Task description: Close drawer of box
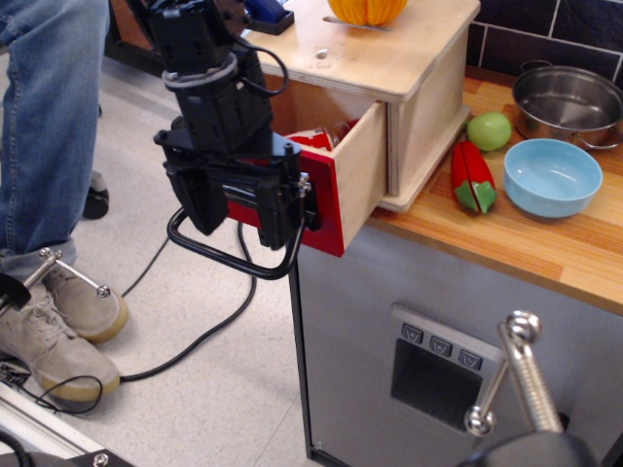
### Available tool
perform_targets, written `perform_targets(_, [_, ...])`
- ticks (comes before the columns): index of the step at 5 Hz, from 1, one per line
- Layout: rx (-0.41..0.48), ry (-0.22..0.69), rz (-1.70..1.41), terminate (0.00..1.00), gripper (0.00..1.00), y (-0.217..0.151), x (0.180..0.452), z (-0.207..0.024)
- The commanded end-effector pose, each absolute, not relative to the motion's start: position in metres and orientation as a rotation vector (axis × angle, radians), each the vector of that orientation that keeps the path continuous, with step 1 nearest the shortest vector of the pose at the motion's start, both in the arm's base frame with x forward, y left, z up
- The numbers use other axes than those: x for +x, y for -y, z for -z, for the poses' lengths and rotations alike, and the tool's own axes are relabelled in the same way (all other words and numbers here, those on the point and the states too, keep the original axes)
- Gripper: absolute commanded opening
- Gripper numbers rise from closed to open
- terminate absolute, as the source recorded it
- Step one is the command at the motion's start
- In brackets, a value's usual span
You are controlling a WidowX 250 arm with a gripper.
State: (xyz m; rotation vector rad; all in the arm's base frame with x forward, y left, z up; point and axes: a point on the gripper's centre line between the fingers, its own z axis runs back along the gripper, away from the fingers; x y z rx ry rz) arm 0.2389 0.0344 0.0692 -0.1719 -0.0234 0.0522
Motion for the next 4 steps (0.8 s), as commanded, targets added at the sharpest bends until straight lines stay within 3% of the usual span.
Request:
perform_targets(1, [-0.108,0.148,-0.018,0.0,1.0,-0.052,0.275,-0.088])
perform_targets(4, [-0.082,0.158,-0.008,0.0,1.0,-0.073,0.362,-0.101])
